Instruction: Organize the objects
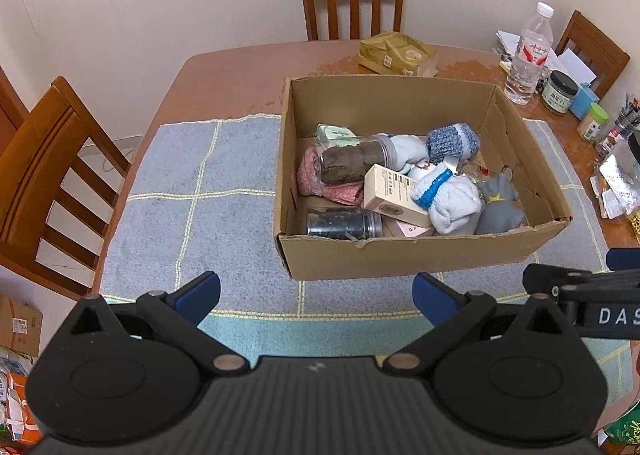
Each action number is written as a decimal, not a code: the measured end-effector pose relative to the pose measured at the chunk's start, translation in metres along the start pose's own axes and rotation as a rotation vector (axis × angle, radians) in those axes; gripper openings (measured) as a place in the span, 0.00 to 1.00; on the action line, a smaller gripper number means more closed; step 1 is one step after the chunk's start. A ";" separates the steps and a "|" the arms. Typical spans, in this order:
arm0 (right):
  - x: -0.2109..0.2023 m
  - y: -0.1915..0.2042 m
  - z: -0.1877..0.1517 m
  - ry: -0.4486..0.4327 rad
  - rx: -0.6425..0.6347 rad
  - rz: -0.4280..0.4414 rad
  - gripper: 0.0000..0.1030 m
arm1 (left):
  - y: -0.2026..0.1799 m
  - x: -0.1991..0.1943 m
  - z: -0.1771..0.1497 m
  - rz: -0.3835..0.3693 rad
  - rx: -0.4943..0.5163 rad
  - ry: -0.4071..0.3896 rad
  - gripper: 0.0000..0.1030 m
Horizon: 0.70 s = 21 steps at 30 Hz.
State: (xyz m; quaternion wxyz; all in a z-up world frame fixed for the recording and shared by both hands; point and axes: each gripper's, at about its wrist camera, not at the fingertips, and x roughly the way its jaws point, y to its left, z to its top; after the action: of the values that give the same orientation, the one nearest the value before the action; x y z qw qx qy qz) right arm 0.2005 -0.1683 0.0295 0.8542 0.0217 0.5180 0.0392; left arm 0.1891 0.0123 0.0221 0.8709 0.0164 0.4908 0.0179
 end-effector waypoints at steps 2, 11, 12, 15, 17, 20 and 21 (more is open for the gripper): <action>0.001 0.000 0.001 0.000 0.000 -0.001 1.00 | 0.000 0.000 0.001 0.001 0.001 0.000 0.99; 0.003 0.001 0.004 0.001 0.005 0.004 1.00 | -0.001 0.000 0.004 0.001 0.002 0.002 0.99; 0.003 0.001 0.004 0.002 0.005 0.005 1.00 | -0.001 -0.001 0.004 0.003 0.003 0.004 0.99; 0.003 0.000 0.005 0.001 0.005 0.009 1.00 | -0.002 -0.001 0.006 0.006 0.006 0.003 0.99; 0.003 0.000 0.005 -0.001 0.006 0.010 1.00 | -0.002 -0.001 0.007 0.008 0.007 0.001 0.99; 0.003 0.000 0.006 -0.001 0.007 0.010 1.00 | -0.002 -0.001 0.008 0.007 0.005 0.000 0.99; 0.003 0.000 0.006 -0.001 0.007 0.011 1.00 | -0.003 -0.001 0.008 0.007 0.006 0.000 0.99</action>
State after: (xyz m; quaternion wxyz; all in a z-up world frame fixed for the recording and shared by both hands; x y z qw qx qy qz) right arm 0.2076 -0.1679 0.0294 0.8541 0.0277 0.5176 0.0421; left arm 0.1953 0.0097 0.0265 0.8708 0.0208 0.4908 0.0195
